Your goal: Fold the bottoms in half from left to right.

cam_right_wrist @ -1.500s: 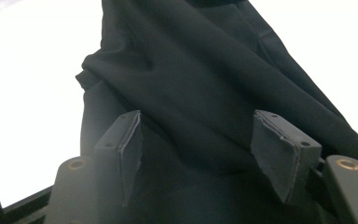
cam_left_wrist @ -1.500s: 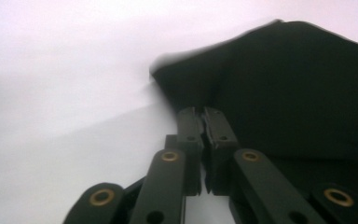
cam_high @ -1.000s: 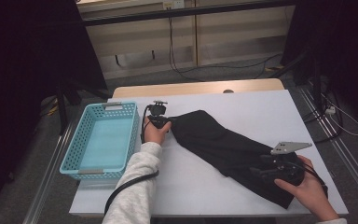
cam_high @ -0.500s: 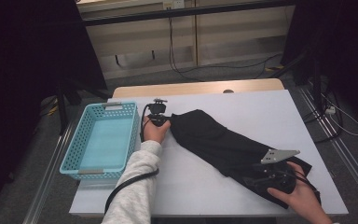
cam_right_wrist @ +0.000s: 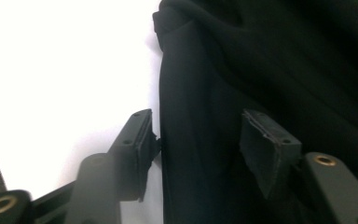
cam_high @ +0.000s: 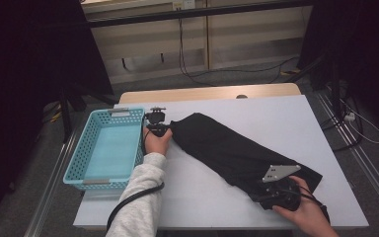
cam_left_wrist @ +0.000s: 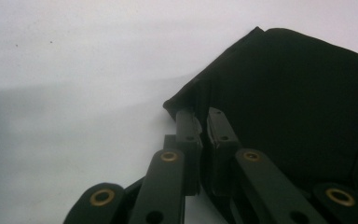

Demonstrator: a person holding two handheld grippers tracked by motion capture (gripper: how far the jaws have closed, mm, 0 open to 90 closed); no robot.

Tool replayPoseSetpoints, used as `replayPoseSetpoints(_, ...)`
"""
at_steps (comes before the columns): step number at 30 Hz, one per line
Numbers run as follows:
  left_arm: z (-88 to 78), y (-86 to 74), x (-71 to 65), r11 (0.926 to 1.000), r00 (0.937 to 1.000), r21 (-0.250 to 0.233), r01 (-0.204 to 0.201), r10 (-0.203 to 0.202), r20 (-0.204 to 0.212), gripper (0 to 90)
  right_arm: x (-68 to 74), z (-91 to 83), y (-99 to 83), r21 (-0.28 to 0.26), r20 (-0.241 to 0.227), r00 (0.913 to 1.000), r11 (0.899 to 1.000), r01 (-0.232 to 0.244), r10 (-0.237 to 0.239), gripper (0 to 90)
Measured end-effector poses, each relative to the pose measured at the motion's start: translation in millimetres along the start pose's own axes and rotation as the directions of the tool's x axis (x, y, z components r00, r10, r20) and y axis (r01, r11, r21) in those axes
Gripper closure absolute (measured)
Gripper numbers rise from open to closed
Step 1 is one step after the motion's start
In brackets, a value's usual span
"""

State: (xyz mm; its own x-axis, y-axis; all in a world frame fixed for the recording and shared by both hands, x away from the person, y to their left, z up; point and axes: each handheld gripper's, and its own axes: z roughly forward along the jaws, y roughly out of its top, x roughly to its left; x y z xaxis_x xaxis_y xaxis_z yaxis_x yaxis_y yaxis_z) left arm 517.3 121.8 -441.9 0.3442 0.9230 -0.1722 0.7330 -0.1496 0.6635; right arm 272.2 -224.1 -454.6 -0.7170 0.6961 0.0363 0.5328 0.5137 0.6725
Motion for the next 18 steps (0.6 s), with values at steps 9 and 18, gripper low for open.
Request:
replayPoseSetpoints(9, -0.9, -1.4, -1.1, 0.9997, 0.9998, 0.016, -0.017, 0.017, -0.008, 85.3, -6.4, -7.0, -0.3, 0.045, -0.024, 0.9996, 0.999, 0.014, -0.013, 85.9)
replayPoseSetpoints(18, -8.8, -3.5, -0.6, 0.9993, 0.9996, 0.032, -0.019, 0.02, -0.018, 84.4, -15.5, -18.5, -10.5, 0.067, -0.126, 0.9918, 0.998, -0.01, 0.019, 81.6)
